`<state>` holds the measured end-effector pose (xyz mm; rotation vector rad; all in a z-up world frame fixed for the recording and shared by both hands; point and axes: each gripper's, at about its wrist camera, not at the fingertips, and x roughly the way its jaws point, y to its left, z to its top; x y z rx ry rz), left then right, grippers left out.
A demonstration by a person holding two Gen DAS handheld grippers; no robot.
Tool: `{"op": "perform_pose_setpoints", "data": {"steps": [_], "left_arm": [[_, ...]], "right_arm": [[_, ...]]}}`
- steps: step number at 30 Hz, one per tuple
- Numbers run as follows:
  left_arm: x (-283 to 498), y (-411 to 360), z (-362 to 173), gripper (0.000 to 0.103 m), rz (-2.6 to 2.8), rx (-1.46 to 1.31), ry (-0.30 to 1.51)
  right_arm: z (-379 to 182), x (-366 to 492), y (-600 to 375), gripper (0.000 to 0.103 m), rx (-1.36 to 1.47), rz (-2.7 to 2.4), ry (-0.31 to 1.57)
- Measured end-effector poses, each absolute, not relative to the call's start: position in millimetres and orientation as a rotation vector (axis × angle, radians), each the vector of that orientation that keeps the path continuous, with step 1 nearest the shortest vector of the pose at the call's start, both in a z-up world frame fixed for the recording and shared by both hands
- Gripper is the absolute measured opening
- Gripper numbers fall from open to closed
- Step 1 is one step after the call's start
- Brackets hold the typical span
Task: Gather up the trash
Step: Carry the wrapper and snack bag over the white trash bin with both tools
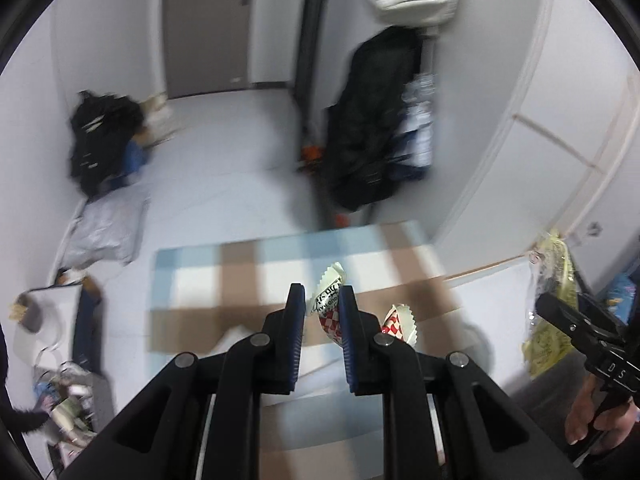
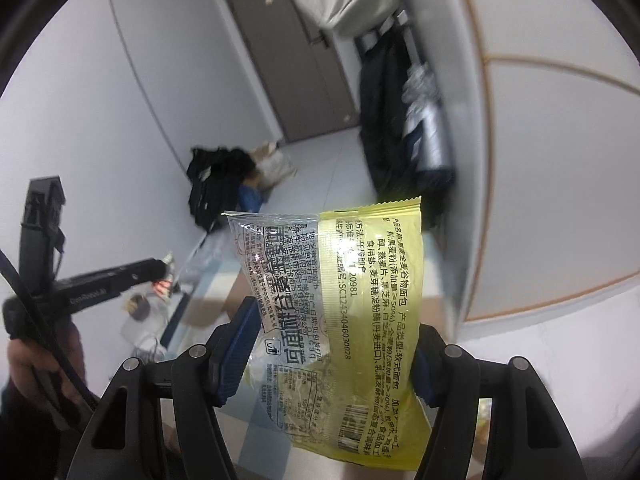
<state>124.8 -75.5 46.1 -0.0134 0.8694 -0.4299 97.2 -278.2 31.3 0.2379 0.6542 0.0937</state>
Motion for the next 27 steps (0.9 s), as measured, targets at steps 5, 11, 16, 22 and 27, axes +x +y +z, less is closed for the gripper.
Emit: {"op": "perform_pose_setpoints", "data": {"steps": [5,11,16,22,27], "left_arm": [[117.4,-137.1,65.1,0.013,-0.545,0.032,0.837],[109.1,-217.3,56.6,0.013,-0.681,0.095,0.857],[108.1,-270.0,28.8,0.013,-0.761,0.117,0.934],[112.9,-329.9,-26.6,0.013,-0.787,0.222,1.058],[120.6,-366.8,-73.2,0.013,-0.785,0.296,1.171]], "right_arm": [[77.2,59.4,-331.9,0.067,0.285,0.018,0.569],[87.1,16.4,-411.6,0.067,0.389,-0.13,0.578],[60.1,-9.0,-464.1,0.067,0.432,-0.235,0.635],[-0.1,-21.4,-517.5,0.067,0.557,-0.288,0.754],[-61.3,-5.8,-552.3,0.067,0.663,-0.285,0.842]]}}
